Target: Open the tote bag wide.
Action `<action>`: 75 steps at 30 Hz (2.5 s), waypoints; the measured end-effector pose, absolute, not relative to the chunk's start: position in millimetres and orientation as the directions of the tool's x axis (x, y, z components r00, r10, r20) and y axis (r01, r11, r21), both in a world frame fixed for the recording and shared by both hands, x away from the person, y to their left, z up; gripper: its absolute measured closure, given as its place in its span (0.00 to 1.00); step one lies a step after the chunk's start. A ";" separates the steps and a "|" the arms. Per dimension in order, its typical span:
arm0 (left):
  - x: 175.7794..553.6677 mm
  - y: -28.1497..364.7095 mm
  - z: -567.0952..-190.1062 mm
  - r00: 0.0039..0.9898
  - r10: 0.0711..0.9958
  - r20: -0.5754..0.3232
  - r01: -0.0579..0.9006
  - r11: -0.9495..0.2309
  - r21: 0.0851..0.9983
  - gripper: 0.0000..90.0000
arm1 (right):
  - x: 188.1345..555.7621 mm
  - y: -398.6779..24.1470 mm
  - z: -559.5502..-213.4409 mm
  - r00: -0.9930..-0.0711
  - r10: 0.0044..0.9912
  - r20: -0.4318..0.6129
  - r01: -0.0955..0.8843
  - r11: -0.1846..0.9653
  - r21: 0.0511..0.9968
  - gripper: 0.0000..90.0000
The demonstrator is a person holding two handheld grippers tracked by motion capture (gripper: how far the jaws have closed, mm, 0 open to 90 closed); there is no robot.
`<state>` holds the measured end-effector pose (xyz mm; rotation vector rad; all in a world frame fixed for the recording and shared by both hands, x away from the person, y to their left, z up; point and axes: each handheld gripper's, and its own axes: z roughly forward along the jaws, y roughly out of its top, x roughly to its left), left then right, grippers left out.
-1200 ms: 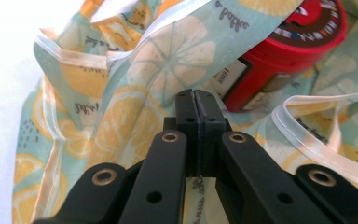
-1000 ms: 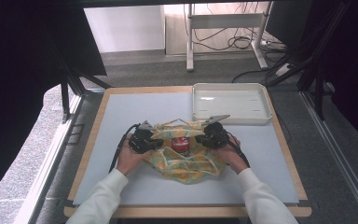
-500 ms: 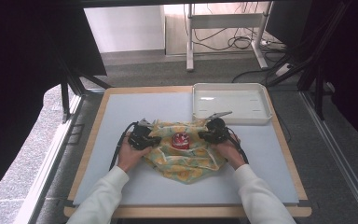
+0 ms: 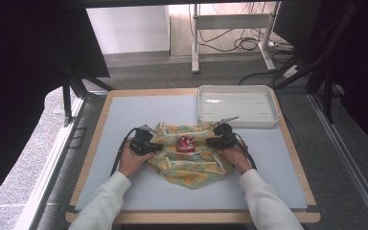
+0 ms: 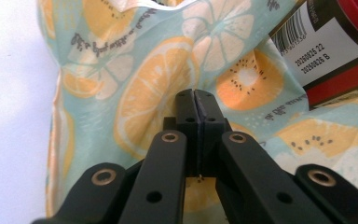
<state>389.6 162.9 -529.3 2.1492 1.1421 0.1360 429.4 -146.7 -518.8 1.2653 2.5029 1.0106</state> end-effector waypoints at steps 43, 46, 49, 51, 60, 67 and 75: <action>386.5 157.7 -521.9 0.633 0.743 -0.218 0.669 -0.382 0.638 1.00 | 315.0 -140.3 -503.2 -0.804 0.583 0.117 0.496 0.548 0.674 0.99; 382.6 158.8 -514.1 0.630 0.743 -0.227 0.660 -0.359 0.660 1.00 | 318.8 -142.7 -495.0 -0.800 0.590 0.107 0.481 0.524 0.703 0.99; 377.7 162.4 -504.9 0.638 0.735 -0.230 0.644 -0.345 0.683 1.00 | 324.5 -145.3 -485.7 -0.794 0.600 0.101 0.471 0.501 0.727 0.99; 373.6 165.1 -499.2 0.642 0.733 -0.225 0.631 -0.339 0.697 1.00 | 327.5 -146.9 -480.2 -0.788 0.607 0.101 0.466 0.482 0.742 0.99; 348.9 185.5 -472.7 0.658 0.718 -0.226 0.576 -0.287 0.765 1.00 | 341.0 -144.6 -455.1 -0.779 0.618 0.103 0.447 0.432 0.784 0.97; 334.6 194.3 -463.2 0.672 0.710 -0.208 0.549 -0.291 0.784 0.97 | 351.3 -137.9 -451.3 -0.772 0.625 0.113 0.456 0.422 0.784 0.97; 329.7 199.1 -460.3 0.647 0.737 -0.195 0.541 -0.263 0.799 0.59 | 351.4 -147.2 -444.1 -0.764 0.635 0.115 0.451 0.398 0.799 0.68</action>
